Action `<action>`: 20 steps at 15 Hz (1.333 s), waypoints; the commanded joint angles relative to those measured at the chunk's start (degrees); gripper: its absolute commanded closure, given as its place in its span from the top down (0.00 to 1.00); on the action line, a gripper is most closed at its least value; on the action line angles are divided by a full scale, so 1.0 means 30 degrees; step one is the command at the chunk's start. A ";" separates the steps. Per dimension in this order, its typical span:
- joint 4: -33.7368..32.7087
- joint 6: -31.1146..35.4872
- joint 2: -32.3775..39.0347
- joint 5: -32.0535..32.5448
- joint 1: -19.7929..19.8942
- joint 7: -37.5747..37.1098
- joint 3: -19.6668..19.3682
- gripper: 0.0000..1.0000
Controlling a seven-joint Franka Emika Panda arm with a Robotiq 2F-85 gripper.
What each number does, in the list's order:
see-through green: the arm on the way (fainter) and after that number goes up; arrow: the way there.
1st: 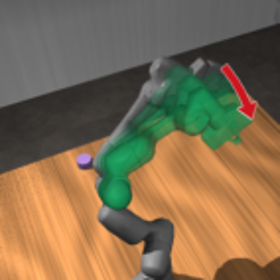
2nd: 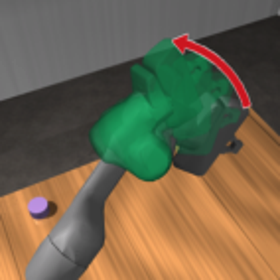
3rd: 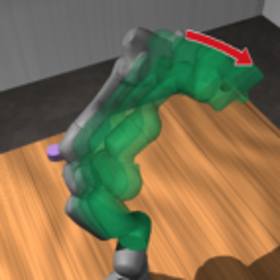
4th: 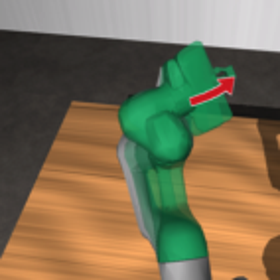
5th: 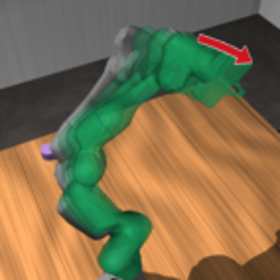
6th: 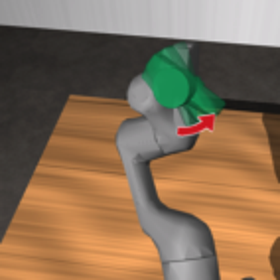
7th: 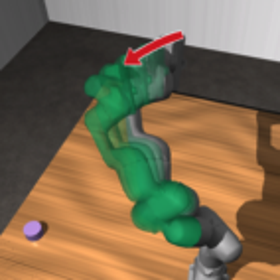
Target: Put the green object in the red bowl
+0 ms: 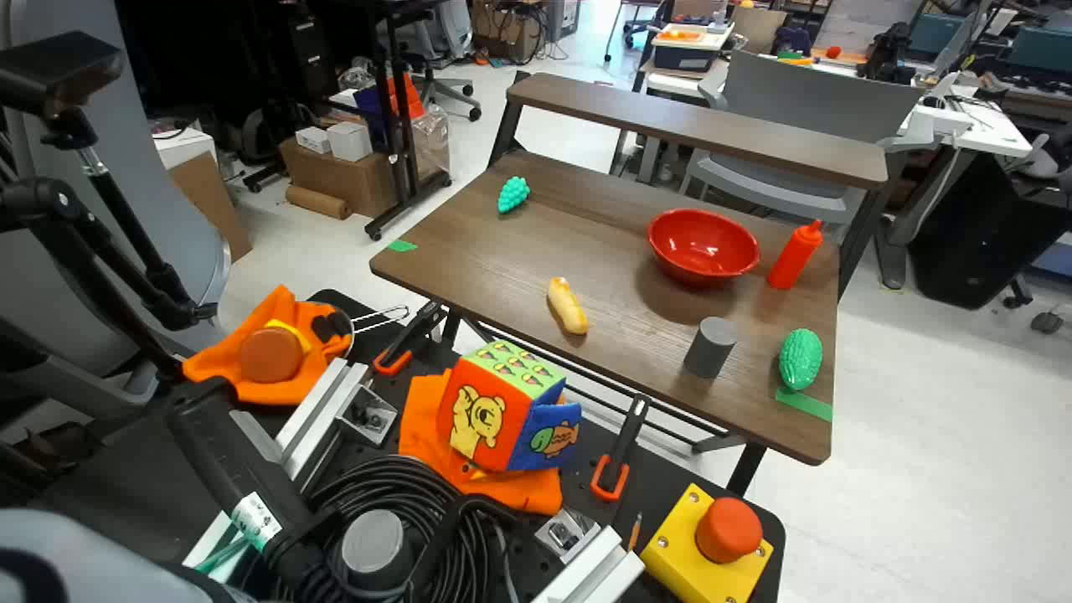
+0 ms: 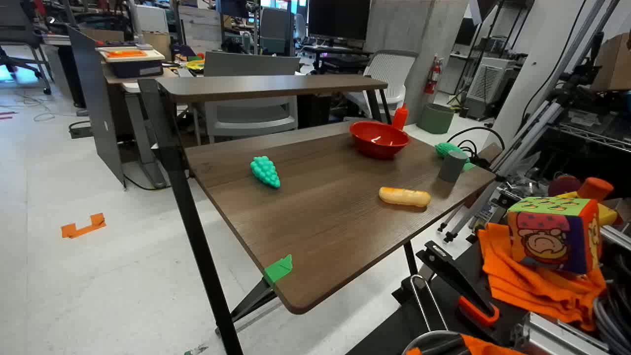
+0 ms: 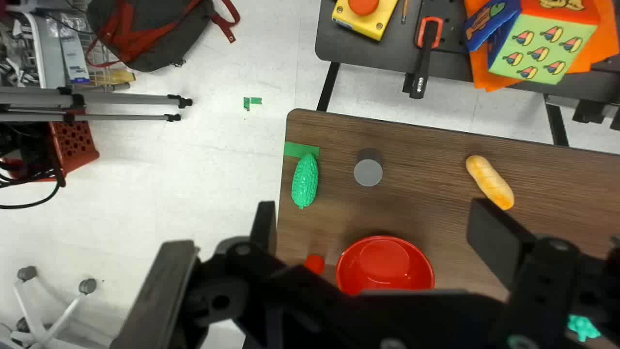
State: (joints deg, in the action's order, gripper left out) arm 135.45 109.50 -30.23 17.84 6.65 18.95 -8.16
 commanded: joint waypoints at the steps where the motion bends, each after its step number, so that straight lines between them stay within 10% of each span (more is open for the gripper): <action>1: -0.0061 -0.0078 -0.0002 0.0060 -0.0163 -0.0056 -0.0124 1.00; 13: -0.0430 0.0442 0.0722 0.0205 -0.0152 0.0472 -0.0443 1.00; 20: -0.2313 0.6256 0.7106 -0.1105 0.0094 0.1726 -0.2447 1.00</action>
State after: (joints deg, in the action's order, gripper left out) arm 133.14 122.31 -18.80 17.35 6.66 20.72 -13.43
